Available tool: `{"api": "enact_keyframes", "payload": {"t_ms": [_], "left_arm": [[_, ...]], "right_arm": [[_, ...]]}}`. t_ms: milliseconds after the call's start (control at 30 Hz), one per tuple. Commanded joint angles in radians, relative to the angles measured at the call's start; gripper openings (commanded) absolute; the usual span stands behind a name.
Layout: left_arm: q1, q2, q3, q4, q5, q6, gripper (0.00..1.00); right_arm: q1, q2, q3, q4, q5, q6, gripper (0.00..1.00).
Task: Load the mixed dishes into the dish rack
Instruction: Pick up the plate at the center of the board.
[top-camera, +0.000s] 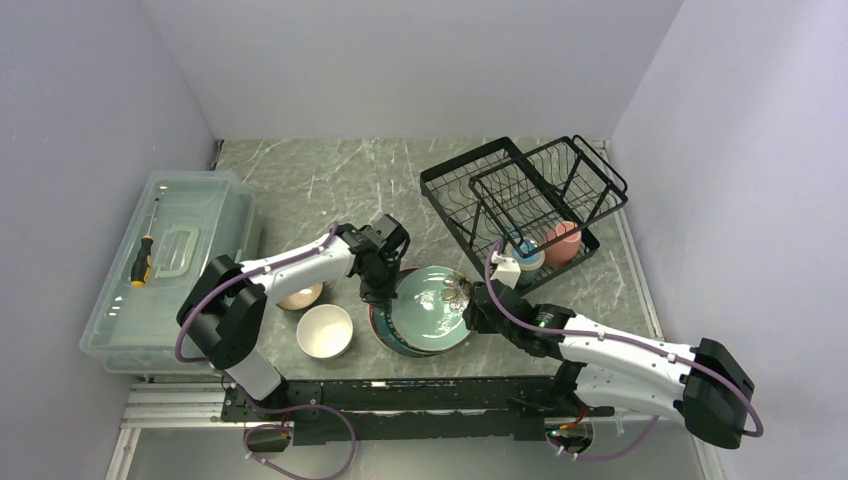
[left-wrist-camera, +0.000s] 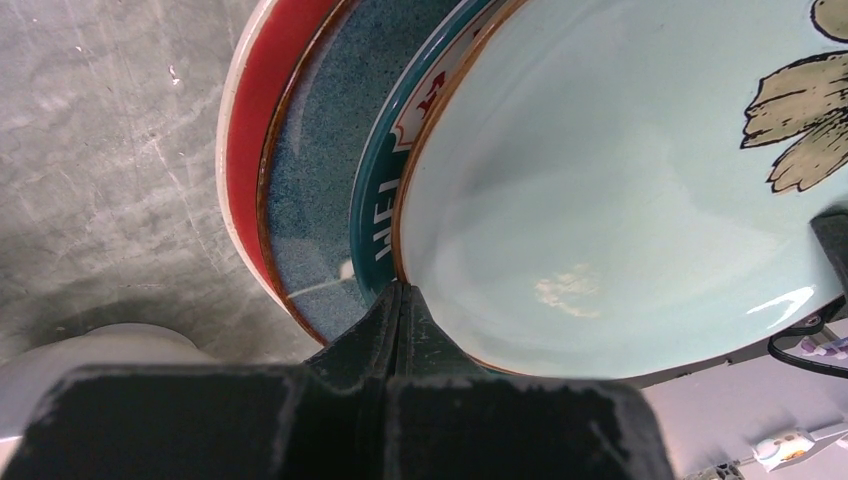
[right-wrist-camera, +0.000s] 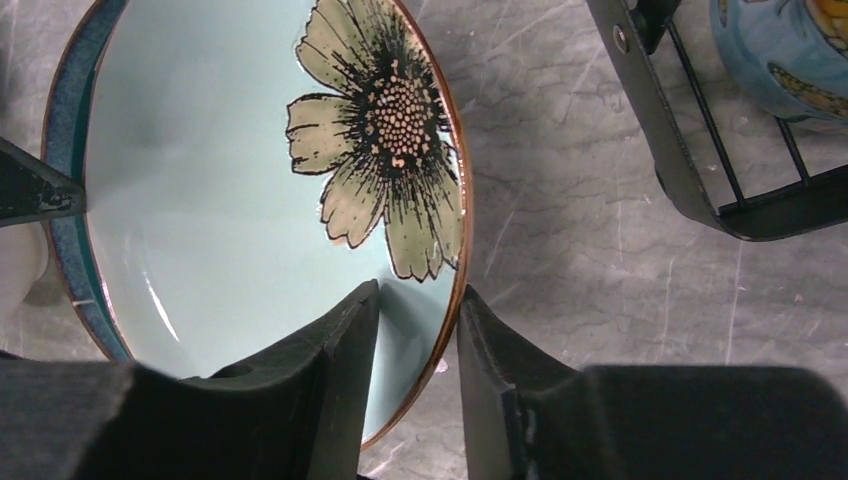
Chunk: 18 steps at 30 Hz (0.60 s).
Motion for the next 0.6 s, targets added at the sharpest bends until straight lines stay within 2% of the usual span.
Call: {"api": "enact_keyframes", "payload": {"t_ms": [0,267,367,567], "left_arm": [[-0.021,0.028,0.019,0.069,0.031,-0.013,0.0],[-0.027,0.039,0.026,0.07,0.031,-0.013,0.0],[-0.027,0.04,0.028,0.066,0.026,-0.016,0.01],[-0.027,0.033,0.028,0.049,0.007,-0.018,0.26]], "right_arm": [[0.001,-0.031,-0.008,0.075,0.001,0.009,0.32],[0.0,-0.088,0.006,0.029,0.021,-0.002,0.05],[0.0,-0.094,0.011,0.025,0.022,-0.006,0.0],[-0.001,-0.107,0.019,0.014,0.03,-0.009,0.0]]}}
